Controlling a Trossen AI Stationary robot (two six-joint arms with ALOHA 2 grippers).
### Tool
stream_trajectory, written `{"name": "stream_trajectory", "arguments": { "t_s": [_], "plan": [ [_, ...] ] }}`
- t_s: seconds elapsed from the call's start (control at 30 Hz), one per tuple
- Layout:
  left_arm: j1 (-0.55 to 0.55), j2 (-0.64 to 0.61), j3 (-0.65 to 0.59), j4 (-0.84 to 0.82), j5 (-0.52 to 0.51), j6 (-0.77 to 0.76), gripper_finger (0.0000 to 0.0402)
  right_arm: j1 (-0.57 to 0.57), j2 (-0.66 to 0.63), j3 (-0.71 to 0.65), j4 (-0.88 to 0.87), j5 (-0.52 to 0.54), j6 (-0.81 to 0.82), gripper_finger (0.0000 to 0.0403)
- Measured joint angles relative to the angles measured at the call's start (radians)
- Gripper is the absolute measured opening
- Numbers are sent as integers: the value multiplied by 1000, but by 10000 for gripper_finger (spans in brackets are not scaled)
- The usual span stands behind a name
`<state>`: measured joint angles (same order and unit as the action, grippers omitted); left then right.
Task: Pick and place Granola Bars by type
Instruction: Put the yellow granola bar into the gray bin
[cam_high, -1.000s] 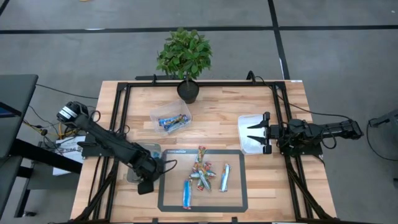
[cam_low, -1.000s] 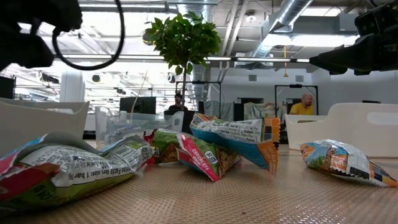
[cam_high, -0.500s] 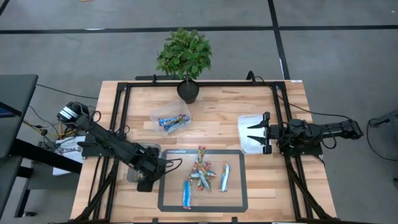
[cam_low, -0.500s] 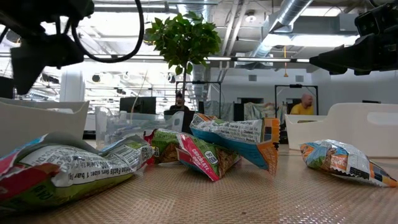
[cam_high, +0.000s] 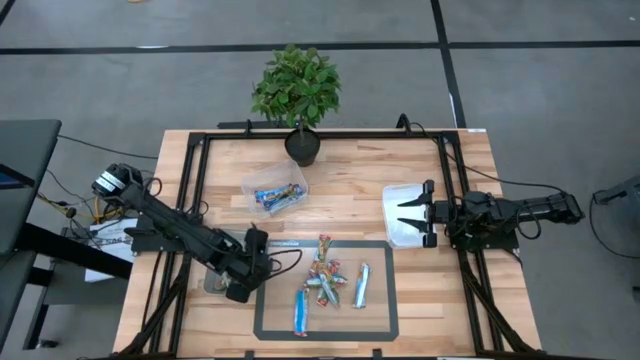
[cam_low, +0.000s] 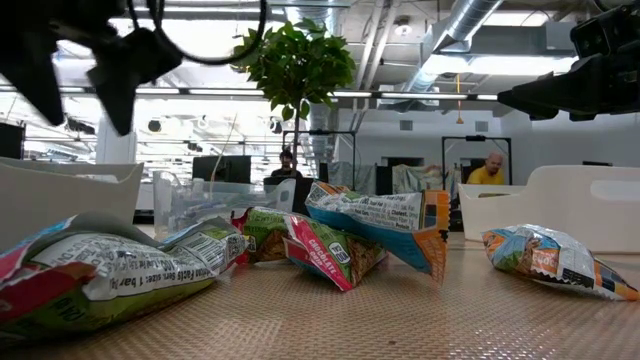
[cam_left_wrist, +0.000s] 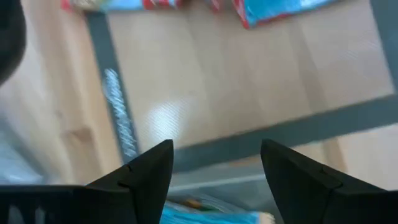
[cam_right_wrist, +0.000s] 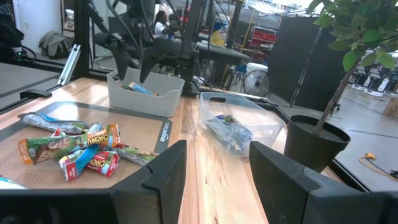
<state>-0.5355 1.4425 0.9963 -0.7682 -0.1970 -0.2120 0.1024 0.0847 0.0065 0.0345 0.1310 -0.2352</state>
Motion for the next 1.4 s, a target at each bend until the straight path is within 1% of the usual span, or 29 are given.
{"name": "stream_trajectory", "arguments": {
  "t_s": [0.13,0.2,0.27,0.43,0.5,0.67,0.73,0.97,1.03,1.2,1.3,1.4],
  "plan": [
    [2,0,12,33,-81,58,238,0,0,0,0,0,0,171],
    [6,16,13,72,-104,75,238,0,0,0,0,0,0,171],
    [8,39,13,121,-103,80,238,0,0,0,0,0,0,171],
    [20,134,13,304,-96,78,238,0,0,0,-1,0,0,171],
    [23,176,29,347,-97,78,238,0,0,0,0,0,0,171],
    [36,295,122,362,-104,60,238,0,0,0,-1,0,0,171],
    [38,343,172,366,-108,82,238,0,0,0,0,0,0,171],
    [57,475,320,326,-168,105,238,0,0,0,-1,0,0,171],
    [60,499,351,327,-182,139,238,0,0,0,-1,0,0,171],
    [62,556,412,304,-189,281,238,0,0,0,-1,0,0,171],
    [68,592,429,311,-175,373,238,0,0,0,-1,0,0,171],
    [76,614,436,312,-183,456,238,0,0,0,0,0,0,171]
  ]
}}
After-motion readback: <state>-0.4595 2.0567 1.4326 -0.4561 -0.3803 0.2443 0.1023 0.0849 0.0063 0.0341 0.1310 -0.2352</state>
